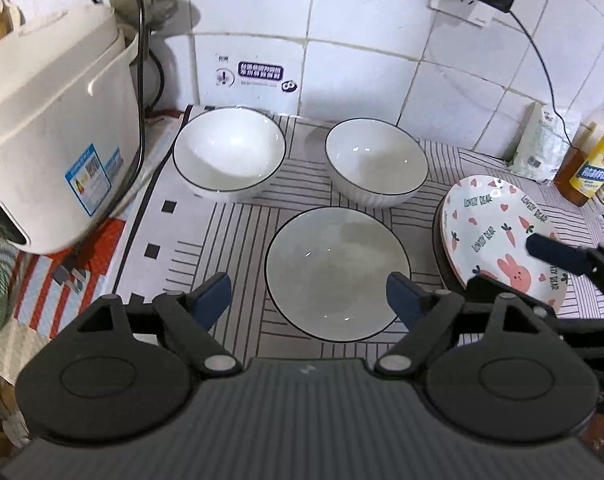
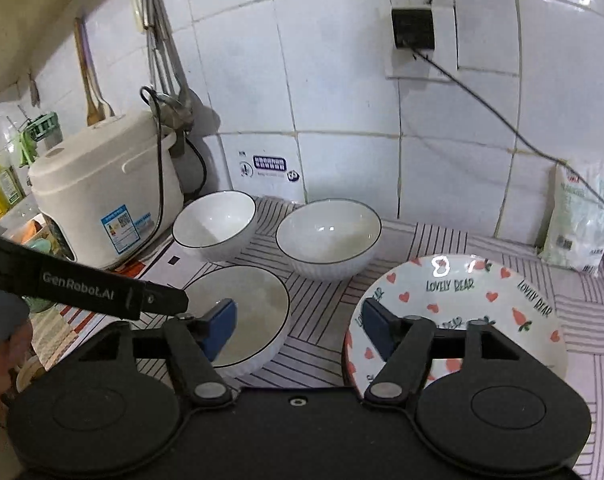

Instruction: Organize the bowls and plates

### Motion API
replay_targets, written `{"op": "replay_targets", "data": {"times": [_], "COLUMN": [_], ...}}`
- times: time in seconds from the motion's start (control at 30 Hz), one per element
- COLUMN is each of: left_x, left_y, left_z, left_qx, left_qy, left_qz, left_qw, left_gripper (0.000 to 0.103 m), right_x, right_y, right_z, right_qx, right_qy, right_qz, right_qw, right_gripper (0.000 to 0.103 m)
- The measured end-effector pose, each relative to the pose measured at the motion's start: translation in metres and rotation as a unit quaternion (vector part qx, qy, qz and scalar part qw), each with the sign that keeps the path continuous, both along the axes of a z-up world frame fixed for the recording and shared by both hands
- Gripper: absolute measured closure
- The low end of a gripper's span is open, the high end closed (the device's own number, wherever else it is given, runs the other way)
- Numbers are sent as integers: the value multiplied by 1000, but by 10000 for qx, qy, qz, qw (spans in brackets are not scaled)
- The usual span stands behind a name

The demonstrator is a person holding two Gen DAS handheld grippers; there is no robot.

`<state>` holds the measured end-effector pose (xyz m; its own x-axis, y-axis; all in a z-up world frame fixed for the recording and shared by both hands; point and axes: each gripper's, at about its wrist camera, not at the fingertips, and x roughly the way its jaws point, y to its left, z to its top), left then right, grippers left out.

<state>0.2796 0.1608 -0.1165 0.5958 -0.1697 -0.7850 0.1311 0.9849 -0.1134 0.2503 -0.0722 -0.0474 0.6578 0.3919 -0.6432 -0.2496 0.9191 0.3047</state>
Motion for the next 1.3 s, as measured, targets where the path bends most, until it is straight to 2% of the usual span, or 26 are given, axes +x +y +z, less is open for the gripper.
{"op": "replay_targets", "data": {"times": [0.03,0.2,0.27,0.4,0.6,0.7,0.83,1.0,1.07,1.13,1.23,1.3], "left_x": [0,2,7,20,48,65,90,125,137,145,151,152], "left_y": [-1,-7,-11,-20,-26,-28,-30,-33,-33,-32,-31,-31], "left_z": [3,15,19,20,18,15,7,-15,-26,-34,-42,-45], "left_qx": [19,82,46,124,307,315,151,-161,-231,-296,-383,-439], "left_qy": [-15,-82,-74,3,38,11,78,420,593,778,939,972], "left_qz": [-33,-199,-300,-440,-640,-720,-759,-665,-553,-470,-377,-368], "left_qw": [10000,9997,9995,9990,9975,9969,9970,9968,9964,9954,9941,9936], "left_gripper": [16,8,1,1,1,1,6,25,38,41,47,50], "right_x": [-2,-2,1,12,25,39,63,91,102,111,128,135], "right_y": [-2,-11,-17,-27,-34,-41,-47,-40,-35,-30,-26,-25], "right_z": [2,12,14,8,-5,-16,-33,-51,-56,-61,-69,-73], "right_qx": [2,-13,29,139,138,309,468,255,177,83,-58,-99], "right_qy": [-61,-231,-275,-196,-491,-466,-264,-124,-23,68,308,395], "right_qz": [21,175,178,108,-76,-267,-493,-447,-440,-437,-501,-501], "right_qw": [10000,9996,9995,9997,9987,9981,9973,9986,9989,9990,9983,9979], "right_gripper": [16,11,10,9,9,9,12,16,23,29,43,45]}}
